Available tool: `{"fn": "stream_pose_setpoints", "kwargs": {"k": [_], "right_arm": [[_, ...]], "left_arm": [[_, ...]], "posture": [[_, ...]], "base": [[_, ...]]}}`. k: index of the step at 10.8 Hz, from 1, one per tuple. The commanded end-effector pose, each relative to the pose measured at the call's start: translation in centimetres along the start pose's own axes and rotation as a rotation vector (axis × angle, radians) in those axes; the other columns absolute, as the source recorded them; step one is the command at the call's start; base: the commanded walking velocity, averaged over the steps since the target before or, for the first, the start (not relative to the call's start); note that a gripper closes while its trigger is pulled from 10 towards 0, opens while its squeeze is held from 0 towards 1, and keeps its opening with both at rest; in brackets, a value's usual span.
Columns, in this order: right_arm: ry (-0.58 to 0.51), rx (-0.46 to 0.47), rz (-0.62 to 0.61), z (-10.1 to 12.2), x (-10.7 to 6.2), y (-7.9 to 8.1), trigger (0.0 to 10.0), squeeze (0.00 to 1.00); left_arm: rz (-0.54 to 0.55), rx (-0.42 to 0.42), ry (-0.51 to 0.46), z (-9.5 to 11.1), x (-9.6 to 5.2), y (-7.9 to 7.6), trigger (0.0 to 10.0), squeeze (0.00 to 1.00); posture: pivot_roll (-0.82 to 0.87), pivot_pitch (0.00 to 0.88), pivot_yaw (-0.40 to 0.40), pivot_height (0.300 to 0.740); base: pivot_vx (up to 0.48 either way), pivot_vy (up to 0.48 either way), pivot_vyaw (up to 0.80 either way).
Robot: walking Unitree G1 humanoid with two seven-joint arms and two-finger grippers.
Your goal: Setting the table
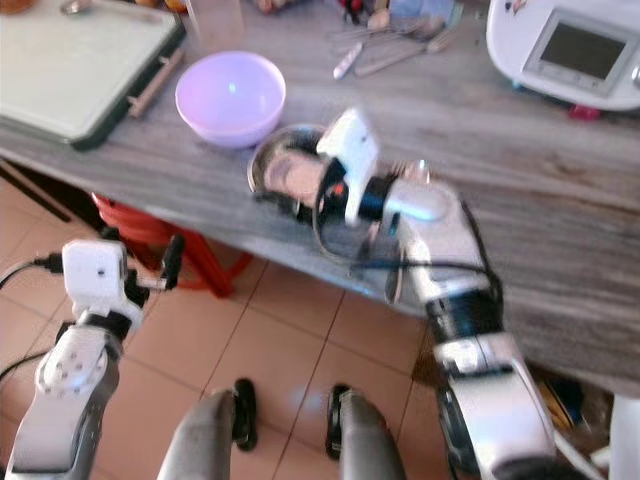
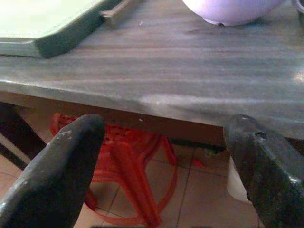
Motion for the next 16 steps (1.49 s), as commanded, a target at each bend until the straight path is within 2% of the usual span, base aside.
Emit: {"fn": "stream_pose_setpoints", "kwargs": {"k": [1,2,4,5,6,8,9,10,11,12,14,16], "right_arm": [[-0.065,-0.018,-0.045,1.5,-0.6,0.4,10.0,0.0],[-0.107,-0.043,-0.122,2.1,-1.3,0.9,10.0,0.0],[-0.151,-0.017,-0.438,1.5,-3.5,1.7,10.0,0.0],[-0.11,-0.052,-0.574,0.5,-4.9,2.1,10.0,0.0],[-0.091,-0.064,-0.653,0.2,-5.8,2.3,10.0,0.0],[0.043,-0.148,-0.905,-1.8,-9.1,3.0,10.0,0.0],[0.06,-0.15,-0.936,-2.2,-9.5,3.4,10.0,0.0],[0.118,-0.107,-1.022,-3.8,-10.8,4.0,10.0,0.0],[0.162,-0.114,-1.035,-5.0,-11.1,4.9,10.0,0.0],[0.178,-0.06,-1.061,-6.0,-11.2,5.5,10.0,0.0],[0.184,-0.055,-1.092,-6.2,-11.6,5.4,10.0,0.0],[0.238,-0.031,-1.145,-7.0,-12.9,5.5,10.0,0.0]], "left_arm": [[0.036,0.002,-0.009,0.1,-0.5,0.6,10.0,0.0],[0.06,0.006,-0.011,0.1,-0.6,0.6,10.0,0.0],[0.102,0.014,-0.006,-0.4,0.1,0.2,10.0,0.0],[0.1,-0.005,-0.017,-0.3,0.6,-0.1,10.0,0.0],[0.1,-0.011,-0.024,-0.2,0.9,-0.2,10.0,0.0],[0.069,-0.052,-0.03,-0.6,1.5,-0.9,10.0,0.0],[0.074,-0.047,-0.029,-0.8,1.4,-0.9,10.0,0.0],[0.076,-0.059,-0.001,-1.5,0.7,-1.0,10.0,0.0],[0.056,-0.074,0.014,-2.0,0.4,-1.5,10.0,0.0],[0.034,-0.072,-0.013,-1.6,1.0,-2.1,10.0,0.0],[0.047,-0.051,-0.036,-1.3,1.8,-1.7,10.0,0.0],[0.031,-0.049,-0.032,-1.4,1.6,-1.5,10.0,0.0]], "posture": [[0.04,0.239,0.005,0.74],[0.03,0.228,0.005,0.74],[0.0,0.177,-0.003,0.74],[-0.01,0.158,-0.002,0.74],[-0.01,0.155,-0.001,0.74],[-0.04,0.114,0.007,0.74],[-0.04,0.105,0.01,0.74],[-0.04,0.087,0.02,0.74],[-0.05,0.082,0.024,0.74],[-0.05,0.084,0.021,0.74],[-0.05,0.087,0.022,0.74],[-0.05,0.099,0.024,0.74]], "base": [[0.0,0.0,0.0],[0.0,0.0,0.0],[0.0,0.0,0.0],[0.0,0.0,0.0],[0.0,0.0,0.0],[0.0,0.0,0.0],[0.0,0.0,0.0],[0.0,0.0,0.0],[0.0,0.0,0.0],[0.0,0.0,0.0],[0.0,0.0,0.0],[0.0,0.0,-0.8]]}}
Point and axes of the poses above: a point about 5 cm out from each wrist's last joint towards the gripper, its own x axis pointing out of the wrist towards the gripper, its own z axis along the axis of the wrist's last joint, y = z × x, the point moved 1 cm from there along x, pointing out of the wrist towards the gripper, and after that the axes turned 2 degrees about -x, right-handed, at the moved point
